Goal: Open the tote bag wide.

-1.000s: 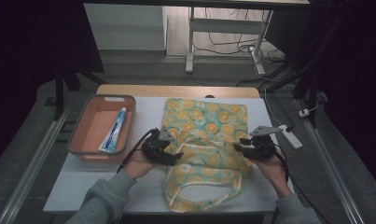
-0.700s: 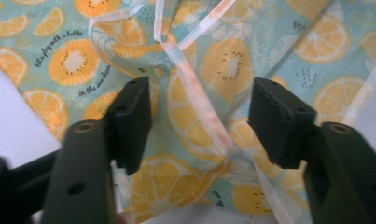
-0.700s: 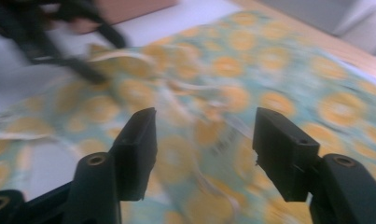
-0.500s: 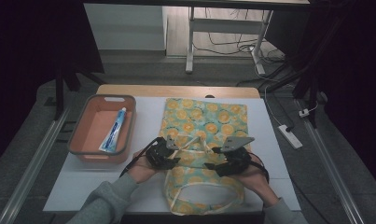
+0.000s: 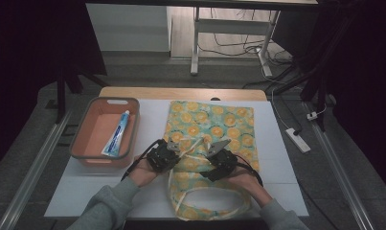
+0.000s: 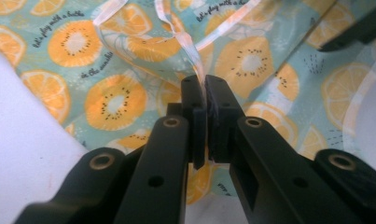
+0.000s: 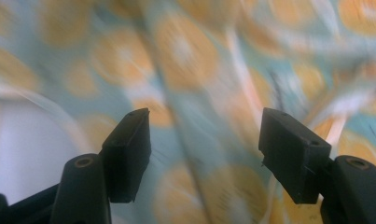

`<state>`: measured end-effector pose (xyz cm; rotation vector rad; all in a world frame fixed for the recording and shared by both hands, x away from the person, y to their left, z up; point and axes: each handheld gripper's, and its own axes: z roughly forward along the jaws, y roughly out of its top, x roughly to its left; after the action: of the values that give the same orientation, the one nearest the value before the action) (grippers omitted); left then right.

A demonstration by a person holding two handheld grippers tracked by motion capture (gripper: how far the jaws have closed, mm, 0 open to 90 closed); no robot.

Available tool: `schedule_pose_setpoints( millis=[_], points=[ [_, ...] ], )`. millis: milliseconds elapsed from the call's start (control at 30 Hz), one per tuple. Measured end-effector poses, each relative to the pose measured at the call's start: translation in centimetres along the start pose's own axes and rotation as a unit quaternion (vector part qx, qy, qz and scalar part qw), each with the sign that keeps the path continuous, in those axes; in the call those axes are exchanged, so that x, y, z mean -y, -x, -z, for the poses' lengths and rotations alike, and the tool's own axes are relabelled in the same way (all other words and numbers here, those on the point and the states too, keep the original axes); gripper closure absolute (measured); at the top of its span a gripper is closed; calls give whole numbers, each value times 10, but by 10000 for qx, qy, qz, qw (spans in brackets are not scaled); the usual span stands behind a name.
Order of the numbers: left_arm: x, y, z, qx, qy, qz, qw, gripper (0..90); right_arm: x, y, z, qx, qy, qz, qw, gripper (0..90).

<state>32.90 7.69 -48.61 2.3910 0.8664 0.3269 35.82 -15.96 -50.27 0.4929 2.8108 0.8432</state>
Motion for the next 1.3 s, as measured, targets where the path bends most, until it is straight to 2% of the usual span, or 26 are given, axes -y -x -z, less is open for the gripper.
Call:
schedule_pose_setpoints(
  millis=[67,133,233,333,367,400,500,567,600,667,700,800,867,933,1000,1033,1067,1167,1233,1300],
  points=[
    [1,-2,1,11,19,27,10000,865,7,7,-3,107,-176,-49,9998,339],
    [1,-4,3,7,49,43,10000,866,14,12,-3,108,-225,-99,9996,356],
    [1,-7,7,1,116,77,9999,866,19,19,3,251,-201,-173,9993,542],
    [2,-10,12,-3,193,122,9997,867,22,25,7,354,-239,-313,9986,804],
    [3,-11,13,-13,207,123,9997,867,23,26,8,384,-246,-329,9984,868],
    [3,-13,15,-29,239,143,9996,867,24,27,9,409,-239,-315,9984,886],
    [3,-16,19,-60,289,167,9994,867,24,30,22,336,-75,-471,9983,893],
    [4,-22,28,-114,420,235,9988,867,22,30,42,220,313,-642,9972,893],
    [4,-22,28,-114,420,235,9988,867,21,29,49,203,421,-692,9965,893],
    [4,-29,38,-126,628,312,9975,867,16,25,70,151,790,-743,9940,893],
    [4,-29,38,-126,628,312,9975,867,13,22,79,110,928,-779,9926,893],
    [4,-34,49,-190,785,360,9961,864,3,15,95,56,1280,-734,9890,893],
    [4,-37,55,-284,870,406,9950,854,-2,10,97,136,1370,-642,9884,893],
    [5,-40,55,-365,898,440,9943,823,-4,12,91,195,1357,-668,9883,893],
    [5,-40,51,-403,835,443,9947,747,-4,19,81,109,1314,-803,9880,893],
    [4,-39,49,-403,811,439,9949,669,-4,24,77,64,1305,-877,9875,893],
    [3,-36,48,-410,784,367,9954,609,-4,28,72,39,1291,-959,9870,893],
    [-3,-20,55,-378,973,71,9945,553,-4,34,65,37,1227,-1049,9869,892],
    [-10,-3,63,-330,1087,-240,9932,497,-4,38,61,30,1233,-1128,9859,892],
    [-16,16,68,-164,1141,-601,9915,456,-4,42,57,16,1234,-1181,9853,892]
  ],
)
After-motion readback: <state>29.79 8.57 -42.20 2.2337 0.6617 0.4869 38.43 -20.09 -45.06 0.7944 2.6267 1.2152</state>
